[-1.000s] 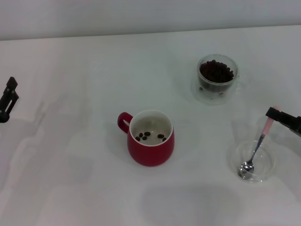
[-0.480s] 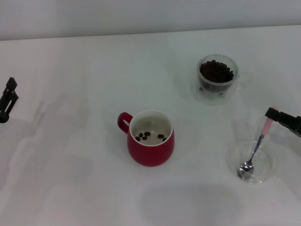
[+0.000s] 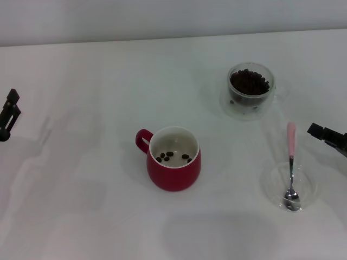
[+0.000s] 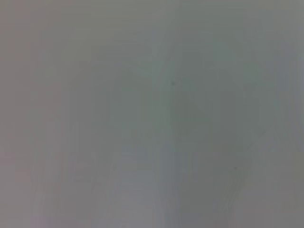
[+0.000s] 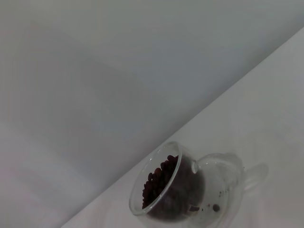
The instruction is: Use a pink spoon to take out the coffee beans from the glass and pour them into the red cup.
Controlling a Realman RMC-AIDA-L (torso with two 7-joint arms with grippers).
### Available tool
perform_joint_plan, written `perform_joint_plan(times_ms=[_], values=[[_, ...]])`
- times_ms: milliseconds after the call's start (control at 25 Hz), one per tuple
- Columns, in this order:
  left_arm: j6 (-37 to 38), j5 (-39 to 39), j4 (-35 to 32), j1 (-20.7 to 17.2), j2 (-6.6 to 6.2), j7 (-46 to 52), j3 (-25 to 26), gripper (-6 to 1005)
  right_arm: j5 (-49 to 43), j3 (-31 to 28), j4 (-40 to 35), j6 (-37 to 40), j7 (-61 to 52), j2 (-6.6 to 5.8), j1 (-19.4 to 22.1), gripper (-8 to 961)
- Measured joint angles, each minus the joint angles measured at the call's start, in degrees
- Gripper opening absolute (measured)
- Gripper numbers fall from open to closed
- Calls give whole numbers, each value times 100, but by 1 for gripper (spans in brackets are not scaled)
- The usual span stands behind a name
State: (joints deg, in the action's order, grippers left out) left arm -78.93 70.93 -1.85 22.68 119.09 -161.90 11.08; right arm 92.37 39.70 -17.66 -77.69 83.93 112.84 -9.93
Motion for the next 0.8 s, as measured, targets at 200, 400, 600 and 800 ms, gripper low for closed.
perform_joint_plan(times_ms=[200, 400, 600, 800], values=[[0, -1, 0, -6, 0, 0, 0, 651, 53, -107, -33, -25, 1, -42, 0, 253], [0, -1, 0, -6, 0, 0, 0, 651, 63, -623, -69, -33, 122, -126, -36, 253], [0, 9, -8, 0, 0, 0, 0, 651, 63, -1492, -76, 57, 482, -240, -58, 253], [0, 220, -68, 0, 0, 0, 0, 652, 61, -2382, -80, 350, 1436, -189, -85, 253]])
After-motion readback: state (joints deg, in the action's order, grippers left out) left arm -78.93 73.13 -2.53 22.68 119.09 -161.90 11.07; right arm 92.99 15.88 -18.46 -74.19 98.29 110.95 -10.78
